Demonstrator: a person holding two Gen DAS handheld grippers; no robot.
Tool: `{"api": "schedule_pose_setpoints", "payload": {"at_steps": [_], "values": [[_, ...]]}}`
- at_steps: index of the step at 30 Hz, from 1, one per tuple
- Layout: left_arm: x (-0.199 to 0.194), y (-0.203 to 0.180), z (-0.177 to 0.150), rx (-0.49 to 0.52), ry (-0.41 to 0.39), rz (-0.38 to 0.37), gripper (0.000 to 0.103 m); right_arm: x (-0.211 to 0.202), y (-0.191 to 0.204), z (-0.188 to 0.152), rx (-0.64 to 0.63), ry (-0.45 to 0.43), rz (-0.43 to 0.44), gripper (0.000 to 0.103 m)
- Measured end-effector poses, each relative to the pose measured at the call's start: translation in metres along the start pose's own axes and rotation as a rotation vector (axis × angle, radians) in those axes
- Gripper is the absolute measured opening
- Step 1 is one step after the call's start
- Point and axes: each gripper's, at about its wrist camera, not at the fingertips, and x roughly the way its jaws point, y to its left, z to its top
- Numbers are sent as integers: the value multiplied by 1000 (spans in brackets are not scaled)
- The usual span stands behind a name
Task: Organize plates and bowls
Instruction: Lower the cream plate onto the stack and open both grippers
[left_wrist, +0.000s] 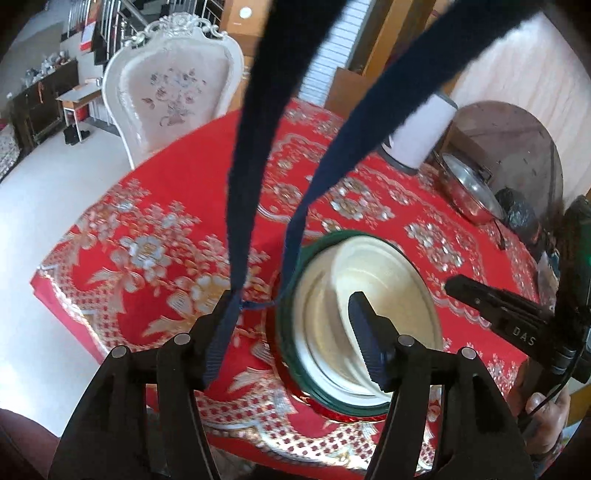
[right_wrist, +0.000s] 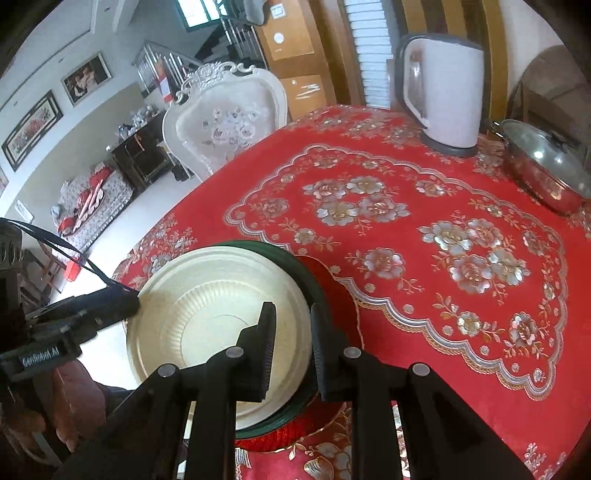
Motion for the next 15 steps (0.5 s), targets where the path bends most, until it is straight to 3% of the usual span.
{"api": "schedule_pose_setpoints", "payload": {"at_steps": [8, 10, 13, 15], "values": [[0, 6, -6, 56, 39, 2, 62, -18, 1, -4, 19, -40, -4, 20], [4, 0, -12, 70, 69, -11, 62, -22, 4, -5, 21, -57, -8, 34], [5, -18, -22, 101, 84, -38, 62, -26, 7, -7, 27, -80, 6, 38], [-4, -30, -25, 121, 35, -23, 62, -28, 9, -9, 27, -91, 9, 38]]}}
